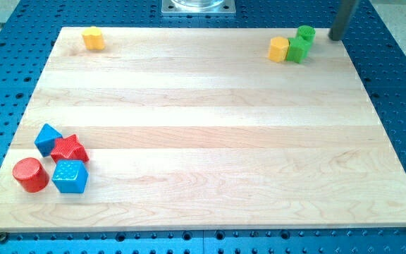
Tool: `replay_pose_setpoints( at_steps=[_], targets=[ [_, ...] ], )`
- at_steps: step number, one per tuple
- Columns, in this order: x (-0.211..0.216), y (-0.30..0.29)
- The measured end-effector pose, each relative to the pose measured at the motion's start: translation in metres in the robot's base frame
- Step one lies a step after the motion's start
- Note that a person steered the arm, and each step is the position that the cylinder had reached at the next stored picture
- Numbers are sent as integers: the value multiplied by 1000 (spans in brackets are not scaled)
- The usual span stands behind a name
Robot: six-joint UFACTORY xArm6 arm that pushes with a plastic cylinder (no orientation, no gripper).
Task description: Move the yellow heart to the left of the green circle
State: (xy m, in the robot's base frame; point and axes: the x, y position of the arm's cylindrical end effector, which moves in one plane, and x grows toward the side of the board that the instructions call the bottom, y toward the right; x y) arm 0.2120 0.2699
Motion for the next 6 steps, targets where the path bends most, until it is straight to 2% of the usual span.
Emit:
replay_pose_setpoints(
  at_steps=[2, 3, 4, 5, 6],
  targets=[
    [0, -138],
    [32, -267],
    [70, -424],
    [51, -569],
    [15, -554]
  ],
)
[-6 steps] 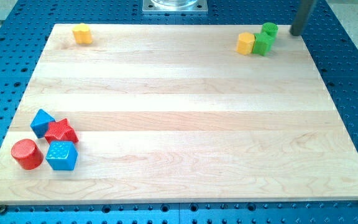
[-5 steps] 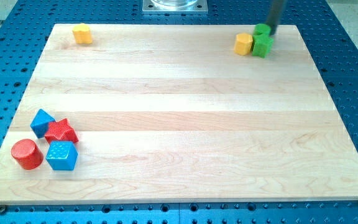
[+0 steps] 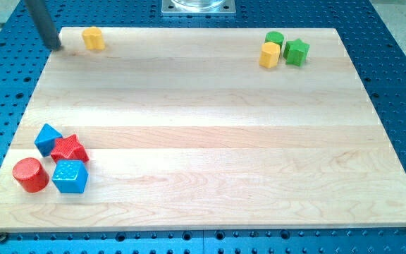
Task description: Move the yellow heart to the left of the green circle
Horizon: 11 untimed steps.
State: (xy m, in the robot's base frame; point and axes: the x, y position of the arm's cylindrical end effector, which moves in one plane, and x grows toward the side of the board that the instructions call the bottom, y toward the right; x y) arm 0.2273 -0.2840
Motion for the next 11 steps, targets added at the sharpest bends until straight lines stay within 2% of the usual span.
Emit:
replay_pose_setpoints(
  at_steps=[2, 3, 4, 5, 6, 8, 9, 10, 11],
  targets=[
    [8, 205],
    [9, 136],
    [28, 127],
    [37, 261],
    [39, 281],
    [110, 294],
    [98, 366],
    [80, 340],
    [67, 285]
  ],
)
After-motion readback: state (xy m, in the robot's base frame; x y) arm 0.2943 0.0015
